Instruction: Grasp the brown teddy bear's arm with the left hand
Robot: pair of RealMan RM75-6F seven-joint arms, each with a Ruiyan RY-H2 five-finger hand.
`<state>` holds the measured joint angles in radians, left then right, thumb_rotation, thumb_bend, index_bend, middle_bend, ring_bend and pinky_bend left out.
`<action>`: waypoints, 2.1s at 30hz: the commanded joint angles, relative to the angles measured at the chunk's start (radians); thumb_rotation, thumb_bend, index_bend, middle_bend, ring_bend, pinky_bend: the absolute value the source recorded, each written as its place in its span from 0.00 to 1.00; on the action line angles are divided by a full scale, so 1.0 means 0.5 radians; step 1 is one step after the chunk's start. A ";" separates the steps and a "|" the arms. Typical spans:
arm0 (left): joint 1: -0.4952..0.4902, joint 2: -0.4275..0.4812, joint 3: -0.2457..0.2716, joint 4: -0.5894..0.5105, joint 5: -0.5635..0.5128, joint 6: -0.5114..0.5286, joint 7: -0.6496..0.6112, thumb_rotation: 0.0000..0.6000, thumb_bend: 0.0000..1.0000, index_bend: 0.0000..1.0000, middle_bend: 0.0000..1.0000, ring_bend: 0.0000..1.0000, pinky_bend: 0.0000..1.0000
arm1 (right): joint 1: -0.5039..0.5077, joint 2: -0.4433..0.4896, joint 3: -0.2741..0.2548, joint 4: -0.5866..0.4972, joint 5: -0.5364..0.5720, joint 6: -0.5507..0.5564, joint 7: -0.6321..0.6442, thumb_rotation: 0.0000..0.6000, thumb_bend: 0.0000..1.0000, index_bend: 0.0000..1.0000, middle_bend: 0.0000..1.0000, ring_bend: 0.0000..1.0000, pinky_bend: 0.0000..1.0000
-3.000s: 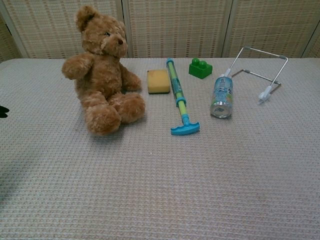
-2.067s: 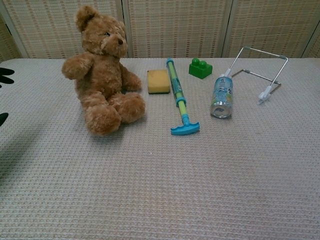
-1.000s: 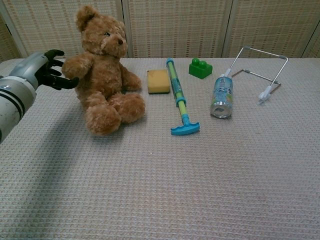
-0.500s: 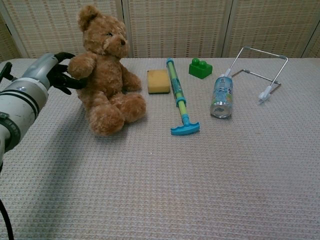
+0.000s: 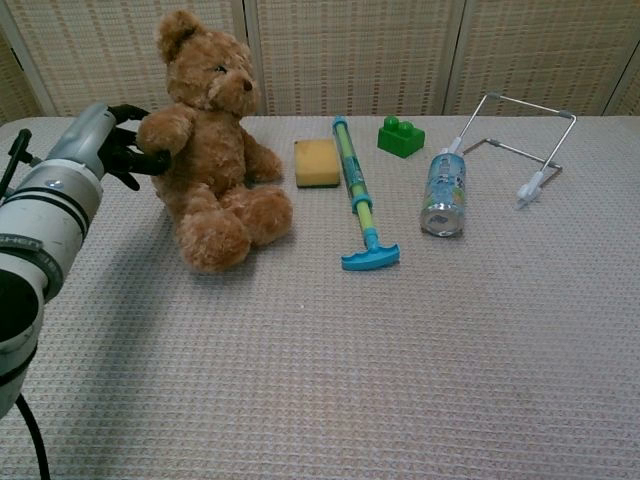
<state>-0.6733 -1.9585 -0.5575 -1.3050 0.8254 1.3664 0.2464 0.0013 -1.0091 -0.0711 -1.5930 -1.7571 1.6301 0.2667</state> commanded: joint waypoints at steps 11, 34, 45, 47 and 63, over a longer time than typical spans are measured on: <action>-0.046 -0.104 0.001 0.236 0.157 0.093 -0.132 1.00 0.58 0.36 0.62 0.54 0.61 | 0.004 0.003 -0.001 -0.012 0.005 -0.013 -0.008 1.00 0.14 0.00 0.00 0.00 0.19; 0.010 -0.114 0.094 0.240 0.273 0.096 -0.146 1.00 0.57 0.36 0.62 0.54 0.60 | 0.003 0.003 -0.002 -0.014 0.010 -0.020 -0.019 1.00 0.14 0.00 0.00 0.00 0.19; 0.012 -0.123 0.071 0.221 0.357 0.144 -0.198 1.00 0.57 0.36 0.62 0.54 0.60 | 0.004 0.003 -0.003 -0.017 0.015 -0.029 -0.028 1.00 0.13 0.00 0.00 0.00 0.19; 0.014 -0.117 0.074 0.198 0.372 0.161 -0.179 1.00 0.57 0.36 0.62 0.54 0.60 | 0.003 0.004 -0.005 -0.015 0.013 -0.029 -0.026 1.00 0.14 0.00 0.00 0.00 0.19; 0.066 -0.148 0.139 0.289 0.401 0.112 -0.225 1.00 0.57 0.35 0.60 0.53 0.60 | 0.005 0.003 -0.004 -0.014 0.022 -0.040 -0.032 1.00 0.13 0.00 0.00 0.00 0.19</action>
<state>-0.6417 -2.0350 -0.4895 -1.1561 1.0172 1.4164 0.1401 0.0038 -1.0076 -0.0732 -1.6001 -1.7463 1.6102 0.2507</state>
